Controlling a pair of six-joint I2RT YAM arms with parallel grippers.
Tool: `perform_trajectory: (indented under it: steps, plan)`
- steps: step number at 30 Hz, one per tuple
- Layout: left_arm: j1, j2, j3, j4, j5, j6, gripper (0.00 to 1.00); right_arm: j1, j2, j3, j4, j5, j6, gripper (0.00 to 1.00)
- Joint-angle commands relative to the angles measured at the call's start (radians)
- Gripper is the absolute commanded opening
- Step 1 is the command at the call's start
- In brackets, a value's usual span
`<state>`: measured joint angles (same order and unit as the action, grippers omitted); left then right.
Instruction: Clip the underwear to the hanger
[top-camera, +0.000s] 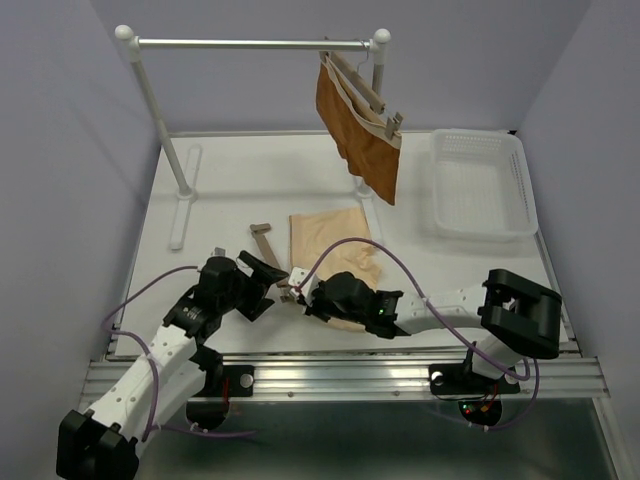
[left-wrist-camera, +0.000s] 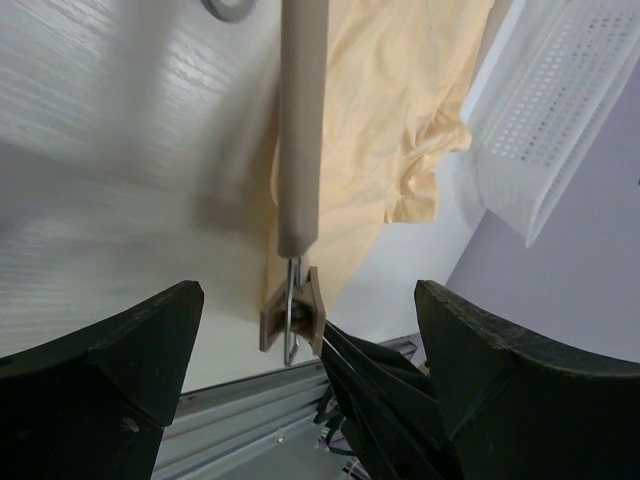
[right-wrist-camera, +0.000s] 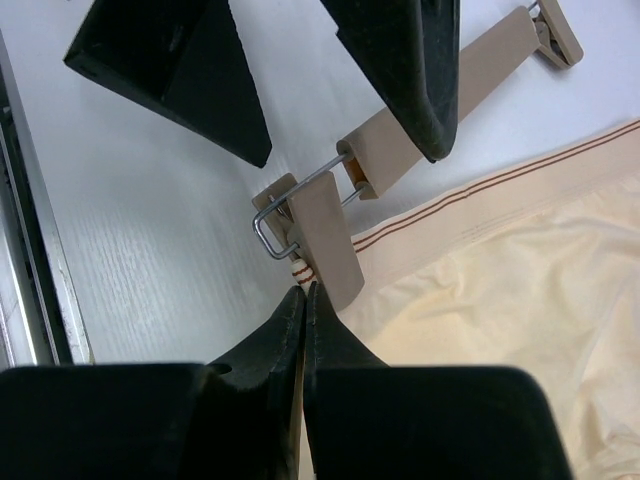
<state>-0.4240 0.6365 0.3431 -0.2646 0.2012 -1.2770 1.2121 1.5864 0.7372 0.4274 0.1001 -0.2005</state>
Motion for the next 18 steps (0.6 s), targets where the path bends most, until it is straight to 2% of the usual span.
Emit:
perform_trajectory:
  steps: [1, 11, 18]
  plan:
    - [0.039, 0.075, 0.036, 0.054, -0.054, 0.041, 0.99, 0.018, -0.054, -0.012, 0.047, 0.001, 0.015, 0.01]
    - [0.100, 0.330, 0.164, 0.157, -0.134, 0.160, 0.98, 0.018, -0.083, -0.024, 0.040, -0.026, 0.032, 0.01]
    - [0.136, 0.478, 0.197, 0.240, -0.146, 0.202, 0.82, 0.027, -0.089, -0.025, 0.031, -0.025, 0.020, 0.01]
